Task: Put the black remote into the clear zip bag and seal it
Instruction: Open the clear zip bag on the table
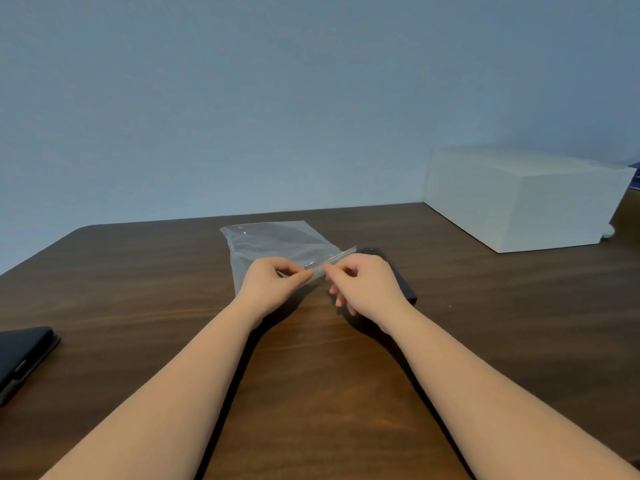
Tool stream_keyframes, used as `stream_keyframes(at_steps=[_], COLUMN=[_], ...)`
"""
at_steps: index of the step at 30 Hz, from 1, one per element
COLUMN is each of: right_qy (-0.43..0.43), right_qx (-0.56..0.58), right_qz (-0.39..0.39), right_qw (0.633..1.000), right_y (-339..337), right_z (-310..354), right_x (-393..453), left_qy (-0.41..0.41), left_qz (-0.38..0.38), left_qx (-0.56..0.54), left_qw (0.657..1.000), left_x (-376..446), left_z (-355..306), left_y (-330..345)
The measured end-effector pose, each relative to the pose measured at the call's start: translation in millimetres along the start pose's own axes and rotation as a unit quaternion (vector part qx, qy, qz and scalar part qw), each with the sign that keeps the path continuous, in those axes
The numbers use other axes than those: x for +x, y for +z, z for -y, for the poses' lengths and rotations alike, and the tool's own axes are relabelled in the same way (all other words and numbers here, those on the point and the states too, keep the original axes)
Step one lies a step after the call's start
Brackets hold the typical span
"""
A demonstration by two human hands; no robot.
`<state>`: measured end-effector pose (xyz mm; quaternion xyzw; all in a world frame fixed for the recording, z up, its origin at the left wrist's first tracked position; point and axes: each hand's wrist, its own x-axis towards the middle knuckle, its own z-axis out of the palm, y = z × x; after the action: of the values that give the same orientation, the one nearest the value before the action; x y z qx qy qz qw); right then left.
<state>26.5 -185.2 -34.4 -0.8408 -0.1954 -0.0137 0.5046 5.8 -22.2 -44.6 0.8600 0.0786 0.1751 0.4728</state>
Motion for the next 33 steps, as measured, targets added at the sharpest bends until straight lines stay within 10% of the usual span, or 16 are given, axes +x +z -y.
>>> stream_keyframes(at_steps=[6,33], right_qy=[-0.049,-0.005], right_qx=[-0.123,0.044], right_qz=[0.031,-0.001], right_qw=[0.991,0.999], right_y=[-3.5,-0.2], right_z=[1.1,4.6], right_x=[3.8,0.3], left_qy=[0.051,0.138], left_qz=[0.001,0.035], left_qx=[0.047,0.080], left_qw=[0.998,0.987], left_x=[0.1,-8.6], left_z=[-16.5,-17.3], left_y=[-3.9,-1.7])
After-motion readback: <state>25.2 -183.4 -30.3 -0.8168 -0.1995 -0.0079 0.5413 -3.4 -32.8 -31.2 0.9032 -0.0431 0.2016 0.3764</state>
